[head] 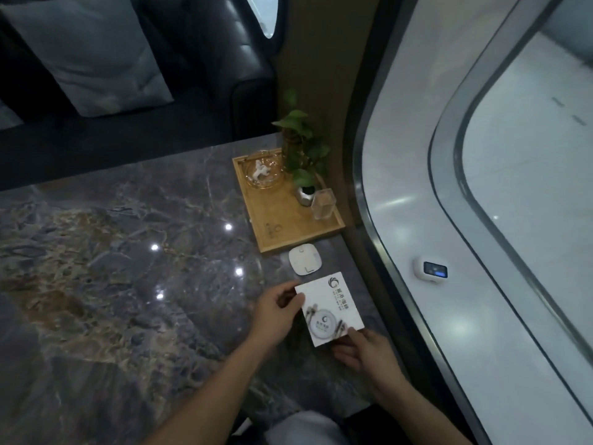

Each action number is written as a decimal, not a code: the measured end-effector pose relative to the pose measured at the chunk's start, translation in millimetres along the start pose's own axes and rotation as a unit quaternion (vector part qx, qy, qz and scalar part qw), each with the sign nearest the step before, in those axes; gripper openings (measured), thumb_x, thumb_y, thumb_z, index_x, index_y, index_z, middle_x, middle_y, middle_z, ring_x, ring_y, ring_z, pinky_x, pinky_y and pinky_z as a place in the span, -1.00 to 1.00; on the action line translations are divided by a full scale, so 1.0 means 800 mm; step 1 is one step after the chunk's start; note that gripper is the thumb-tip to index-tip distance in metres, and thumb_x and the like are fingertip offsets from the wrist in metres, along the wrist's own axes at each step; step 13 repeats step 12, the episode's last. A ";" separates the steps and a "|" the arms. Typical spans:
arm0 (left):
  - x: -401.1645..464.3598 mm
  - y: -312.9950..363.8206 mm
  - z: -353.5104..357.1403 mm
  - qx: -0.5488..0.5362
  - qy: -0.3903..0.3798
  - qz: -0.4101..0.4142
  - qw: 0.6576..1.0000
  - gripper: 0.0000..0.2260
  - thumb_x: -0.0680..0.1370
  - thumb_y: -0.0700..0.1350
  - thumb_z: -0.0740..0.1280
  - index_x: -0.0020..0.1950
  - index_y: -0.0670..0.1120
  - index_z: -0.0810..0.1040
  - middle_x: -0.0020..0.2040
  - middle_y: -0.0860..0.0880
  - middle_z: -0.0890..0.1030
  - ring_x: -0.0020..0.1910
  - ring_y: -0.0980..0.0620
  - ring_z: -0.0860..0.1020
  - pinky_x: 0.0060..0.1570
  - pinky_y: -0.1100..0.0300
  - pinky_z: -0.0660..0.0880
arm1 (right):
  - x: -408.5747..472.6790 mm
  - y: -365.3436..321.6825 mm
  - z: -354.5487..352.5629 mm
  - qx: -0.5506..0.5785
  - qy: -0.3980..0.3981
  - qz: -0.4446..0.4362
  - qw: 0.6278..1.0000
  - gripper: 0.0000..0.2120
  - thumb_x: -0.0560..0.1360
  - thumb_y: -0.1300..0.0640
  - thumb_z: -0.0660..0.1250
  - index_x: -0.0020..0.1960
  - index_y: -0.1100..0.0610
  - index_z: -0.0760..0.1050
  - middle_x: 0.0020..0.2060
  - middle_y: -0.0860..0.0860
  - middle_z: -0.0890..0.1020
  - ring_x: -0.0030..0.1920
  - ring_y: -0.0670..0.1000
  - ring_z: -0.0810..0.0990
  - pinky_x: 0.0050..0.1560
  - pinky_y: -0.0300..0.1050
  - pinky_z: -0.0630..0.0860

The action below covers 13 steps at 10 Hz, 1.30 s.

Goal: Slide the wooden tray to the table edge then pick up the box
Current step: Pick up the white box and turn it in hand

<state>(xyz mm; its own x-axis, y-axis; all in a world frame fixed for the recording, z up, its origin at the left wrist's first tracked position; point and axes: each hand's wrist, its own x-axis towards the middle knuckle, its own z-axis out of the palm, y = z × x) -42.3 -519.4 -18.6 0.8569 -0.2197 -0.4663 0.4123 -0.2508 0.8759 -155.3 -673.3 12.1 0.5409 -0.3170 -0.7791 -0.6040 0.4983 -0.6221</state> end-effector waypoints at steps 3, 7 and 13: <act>0.018 0.008 0.043 0.008 -0.038 -0.003 0.999 -0.60 0.55 -0.29 0.41 0.36 -0.03 0.56 0.13 0.05 0.65 0.07 0.14 0.63 0.04 0.24 0.62 | 0.002 -0.011 -0.015 0.041 0.025 0.008 0.999 -0.77 0.60 0.32 0.19 0.22 0.41 0.41 0.09 0.36 0.59 -0.02 0.22 0.64 -0.03 -0.03 0.62; 0.005 -0.005 0.080 -0.051 0.031 -0.064 0.996 -0.74 0.46 -0.22 0.54 0.04 0.01 0.57 0.02 -0.12 0.67 -0.03 -0.08 0.68 -0.05 -0.10 0.69 | 0.004 -0.012 -0.026 0.032 0.047 -0.031 0.998 -0.68 0.58 0.38 0.21 0.32 0.35 0.35 -0.04 0.28 0.62 0.01 0.24 0.61 0.01 -0.03 0.58; -0.001 0.007 0.080 -0.029 0.031 -0.031 0.999 -0.92 0.58 -0.23 0.39 -0.04 -0.05 0.62 -0.04 -0.11 0.69 -0.09 0.01 0.69 0.01 -0.05 0.68 | -0.010 -0.020 -0.031 -0.074 0.029 -0.076 0.994 -0.88 0.57 0.32 0.26 0.08 0.31 0.51 -0.13 0.22 0.65 -0.22 0.08 0.61 -0.22 -0.16 0.56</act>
